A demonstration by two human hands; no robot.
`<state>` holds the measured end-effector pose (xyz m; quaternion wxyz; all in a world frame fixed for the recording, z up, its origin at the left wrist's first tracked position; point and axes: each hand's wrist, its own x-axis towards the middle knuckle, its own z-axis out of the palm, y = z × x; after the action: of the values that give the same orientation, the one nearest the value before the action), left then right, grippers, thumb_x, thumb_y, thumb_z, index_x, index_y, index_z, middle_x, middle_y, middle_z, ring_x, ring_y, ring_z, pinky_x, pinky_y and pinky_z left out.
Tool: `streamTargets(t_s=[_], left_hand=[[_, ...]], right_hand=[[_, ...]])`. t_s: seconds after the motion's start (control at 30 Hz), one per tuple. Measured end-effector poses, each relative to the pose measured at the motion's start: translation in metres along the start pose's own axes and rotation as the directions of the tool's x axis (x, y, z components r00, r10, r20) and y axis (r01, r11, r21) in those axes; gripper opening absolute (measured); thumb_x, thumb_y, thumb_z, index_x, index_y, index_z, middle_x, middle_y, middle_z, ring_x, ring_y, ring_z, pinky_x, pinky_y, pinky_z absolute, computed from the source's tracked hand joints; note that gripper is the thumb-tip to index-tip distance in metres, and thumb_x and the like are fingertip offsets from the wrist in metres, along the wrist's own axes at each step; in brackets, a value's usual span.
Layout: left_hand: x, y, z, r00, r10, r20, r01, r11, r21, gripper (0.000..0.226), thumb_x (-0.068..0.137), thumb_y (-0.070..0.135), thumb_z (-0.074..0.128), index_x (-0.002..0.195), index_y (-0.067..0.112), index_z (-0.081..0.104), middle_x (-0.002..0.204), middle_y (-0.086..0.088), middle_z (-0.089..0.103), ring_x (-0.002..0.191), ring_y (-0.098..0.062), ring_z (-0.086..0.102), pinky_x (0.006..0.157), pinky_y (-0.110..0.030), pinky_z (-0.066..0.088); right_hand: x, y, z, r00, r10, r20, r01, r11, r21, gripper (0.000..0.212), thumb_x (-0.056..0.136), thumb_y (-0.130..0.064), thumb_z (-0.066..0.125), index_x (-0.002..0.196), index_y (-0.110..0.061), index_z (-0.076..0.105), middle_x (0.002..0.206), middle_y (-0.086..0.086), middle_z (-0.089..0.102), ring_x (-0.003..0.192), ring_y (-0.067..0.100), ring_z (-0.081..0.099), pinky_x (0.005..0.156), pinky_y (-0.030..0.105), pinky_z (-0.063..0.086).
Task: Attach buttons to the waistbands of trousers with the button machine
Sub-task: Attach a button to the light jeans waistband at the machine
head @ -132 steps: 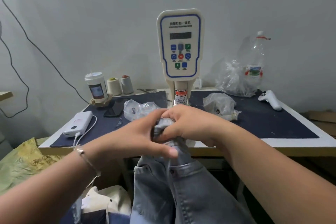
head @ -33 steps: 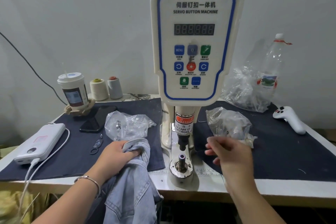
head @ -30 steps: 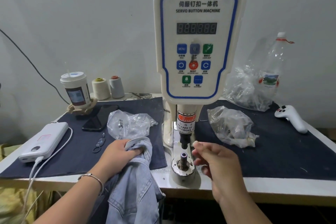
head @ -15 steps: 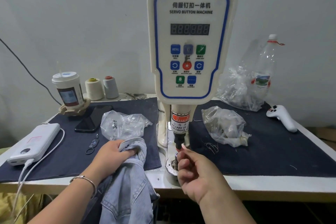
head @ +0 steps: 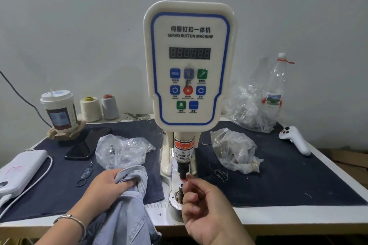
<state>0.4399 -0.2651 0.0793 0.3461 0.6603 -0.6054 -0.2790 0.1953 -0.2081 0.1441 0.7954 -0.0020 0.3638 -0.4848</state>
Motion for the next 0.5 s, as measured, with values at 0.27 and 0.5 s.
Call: streamTargets(t_s=[0.27, 0.5], left_hand=[[-0.0022, 0.0028, 0.0002, 1.000, 0.016, 0.004, -0.016, 1.000, 0.018, 0.021, 0.085, 0.025, 0.073, 0.065, 0.028, 0.069, 0.057, 0.008, 0.065, 0.051, 0.004, 0.053, 0.060, -0.026, 0.043], [-0.0026, 0.0038, 0.0000, 1.000, 0.001, 0.005, -0.002, 1.000, 0.011, 0.013, 0.084, 0.027, 0.074, 0.072, 0.026, 0.071, 0.062, 0.004, 0.069, 0.053, 0.003, 0.054, 0.061, -0.026, 0.044]], right_hand=[[-0.0019, -0.0009, 0.0025, 1.000, 0.000, 0.019, 0.000, 1.000, -0.011, 0.010, 0.061, 0.002, 0.062, 0.070, 0.001, 0.057, 0.050, 0.007, 0.052, 0.026, 0.009, 0.036, 0.030, 0.009, 0.022], [-0.0045, 0.0026, -0.0010, 1.000, -0.004, 0.017, 0.004, 0.999, -0.052, 0.014, 0.062, 0.002, 0.064, 0.075, 0.005, 0.062, 0.052, 0.009, 0.054, 0.028, 0.011, 0.038, 0.029, 0.011, 0.023]])
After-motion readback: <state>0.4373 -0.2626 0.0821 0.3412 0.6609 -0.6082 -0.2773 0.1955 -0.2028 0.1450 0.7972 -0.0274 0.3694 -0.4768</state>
